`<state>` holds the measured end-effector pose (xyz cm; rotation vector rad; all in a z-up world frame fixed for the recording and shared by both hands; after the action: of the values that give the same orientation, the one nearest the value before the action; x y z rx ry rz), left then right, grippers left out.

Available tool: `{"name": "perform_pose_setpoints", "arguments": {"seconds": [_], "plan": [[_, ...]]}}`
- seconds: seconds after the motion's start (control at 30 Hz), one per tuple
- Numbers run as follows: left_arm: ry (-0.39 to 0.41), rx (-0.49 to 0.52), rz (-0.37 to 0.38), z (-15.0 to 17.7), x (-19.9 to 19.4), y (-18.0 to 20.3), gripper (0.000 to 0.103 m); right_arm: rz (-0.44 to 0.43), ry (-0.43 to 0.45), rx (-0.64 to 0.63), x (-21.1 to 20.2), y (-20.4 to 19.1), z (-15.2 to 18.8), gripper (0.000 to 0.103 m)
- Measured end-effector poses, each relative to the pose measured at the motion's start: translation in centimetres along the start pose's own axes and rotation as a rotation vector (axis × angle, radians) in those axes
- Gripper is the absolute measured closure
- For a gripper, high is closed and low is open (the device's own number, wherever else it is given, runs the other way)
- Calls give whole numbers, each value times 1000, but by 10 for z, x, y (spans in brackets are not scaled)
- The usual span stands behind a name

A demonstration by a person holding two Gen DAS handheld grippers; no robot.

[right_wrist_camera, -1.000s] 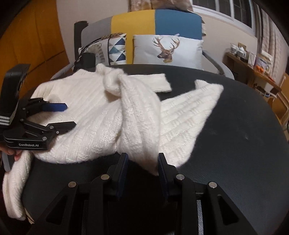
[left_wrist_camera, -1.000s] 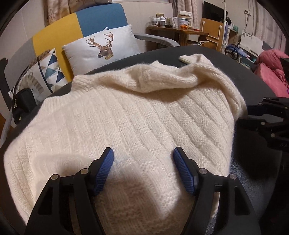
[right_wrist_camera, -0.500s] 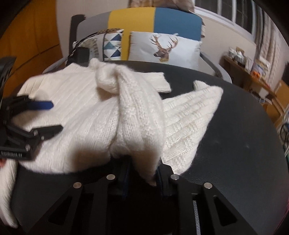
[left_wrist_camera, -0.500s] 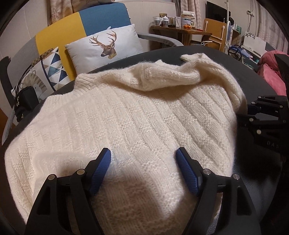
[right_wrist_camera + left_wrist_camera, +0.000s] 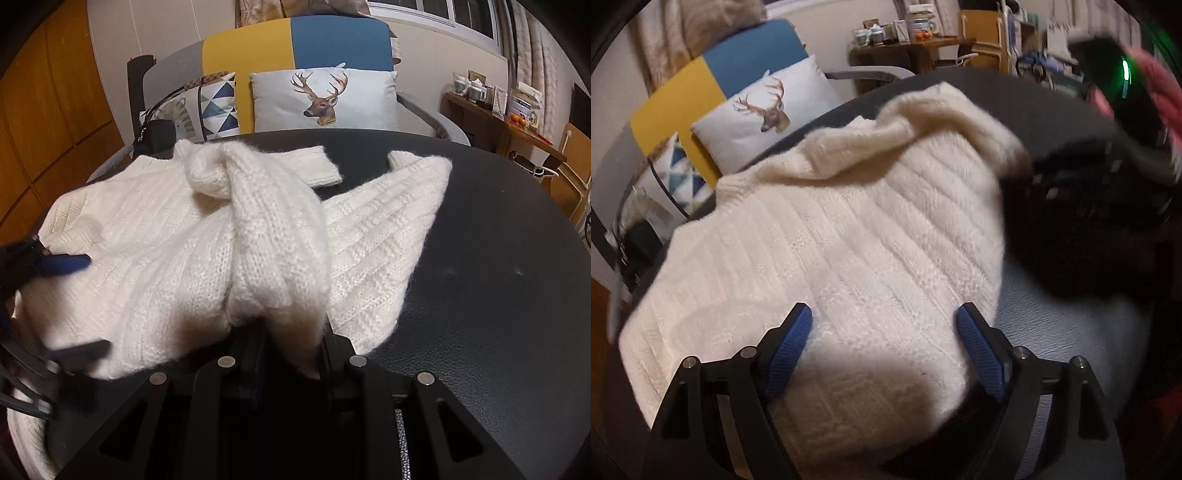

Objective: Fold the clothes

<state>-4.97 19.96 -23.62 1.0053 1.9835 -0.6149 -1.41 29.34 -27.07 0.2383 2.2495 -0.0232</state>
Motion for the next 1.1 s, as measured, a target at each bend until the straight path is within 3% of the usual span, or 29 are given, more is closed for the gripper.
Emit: {"name": "perform_pose_setpoints", "arguments": {"seconds": [0.13, 0.2, 0.23, 0.3, 0.4, 0.5, 0.67, 0.77, 0.9, 1.1], "plan": [[17, -27, -15, -3, 4, -8, 18, -7, -2, 7, 1, 0, 0, 79], [18, -73, -3, -5, 5, -16, 53, -2, -2, 5, 1, -1, 0, 79], [22, -96, -5, -5, 4, -21, 63, 1, -2, 7, 1, -1, 0, 79], [31, -142, 1, -5, 3, -29, 72, 3, -7, 19, 0, -1, -1, 79], [55, -201, 54, -6, -5, -36, 75, -53, -37, 79, 0, 0, -5, 81], [101, -253, 90, -11, -18, -43, 75, -152, -64, 139, -3, -1, -10, 92], [198, -351, 141, -18, -41, -58, 76, -263, -56, 217, -21, -4, -20, 95], [237, -344, 146, -25, -55, -58, 77, -323, -42, 249, -36, -6, -29, 96], [322, -358, 184, -39, -83, -65, 89, -451, -26, 310, -61, -8, -43, 96], [432, -355, 214, -60, -121, -77, 89, -590, 0, 390, -92, -7, -64, 96]]}}
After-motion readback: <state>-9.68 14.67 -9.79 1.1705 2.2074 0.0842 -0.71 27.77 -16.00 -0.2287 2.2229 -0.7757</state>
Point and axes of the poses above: each gripper's, at about its wrist camera, not at the fingertips, and x roughly the way its jaws point, y to its right, z to its underside, the point moved 7 cm from there along x, roughly the way its jaws point, and after that the axes turned 14 degrees about z, right-handed, at the moved point
